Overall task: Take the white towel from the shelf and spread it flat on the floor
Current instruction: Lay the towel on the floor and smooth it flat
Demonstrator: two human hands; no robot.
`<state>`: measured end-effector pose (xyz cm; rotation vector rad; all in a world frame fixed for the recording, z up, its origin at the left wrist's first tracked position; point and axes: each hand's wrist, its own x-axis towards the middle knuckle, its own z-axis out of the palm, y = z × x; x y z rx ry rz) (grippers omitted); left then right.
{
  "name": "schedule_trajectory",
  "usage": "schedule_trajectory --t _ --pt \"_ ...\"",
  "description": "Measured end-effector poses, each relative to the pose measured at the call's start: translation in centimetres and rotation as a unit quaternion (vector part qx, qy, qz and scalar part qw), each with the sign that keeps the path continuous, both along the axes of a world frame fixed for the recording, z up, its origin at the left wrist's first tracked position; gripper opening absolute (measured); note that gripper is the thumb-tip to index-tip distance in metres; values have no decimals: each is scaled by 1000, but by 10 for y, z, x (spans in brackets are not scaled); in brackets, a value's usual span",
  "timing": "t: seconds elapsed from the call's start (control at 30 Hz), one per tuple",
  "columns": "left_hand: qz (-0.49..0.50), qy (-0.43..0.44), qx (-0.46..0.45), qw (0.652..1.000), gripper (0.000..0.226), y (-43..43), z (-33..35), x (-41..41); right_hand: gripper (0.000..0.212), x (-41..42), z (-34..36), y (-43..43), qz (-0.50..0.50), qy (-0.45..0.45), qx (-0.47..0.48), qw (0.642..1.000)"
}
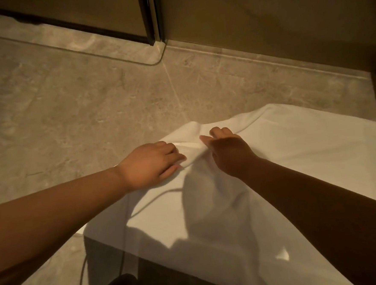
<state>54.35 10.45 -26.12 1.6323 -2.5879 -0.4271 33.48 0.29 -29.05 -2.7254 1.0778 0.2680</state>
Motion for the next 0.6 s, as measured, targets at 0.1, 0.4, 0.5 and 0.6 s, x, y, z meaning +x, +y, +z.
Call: schedule_trajectory --t 0.1,0.4,0.5,0.6 --pt "57 39 -13 998 39 -4 -1 1 56 -1 -1 4 -1 13 -1 1000" --pt "229 68 151 959 50 -44 -17 -4 54 -4 -2 9 0 19 -6 1000" --pt "213 28 151 965 39 -48 -19 -13 55 -6 -2 10 1 18 -1 1000" --pt "247 20 118 962 29 -47 -24 -15 56 -7 -4 11 2 26 -3 1000"
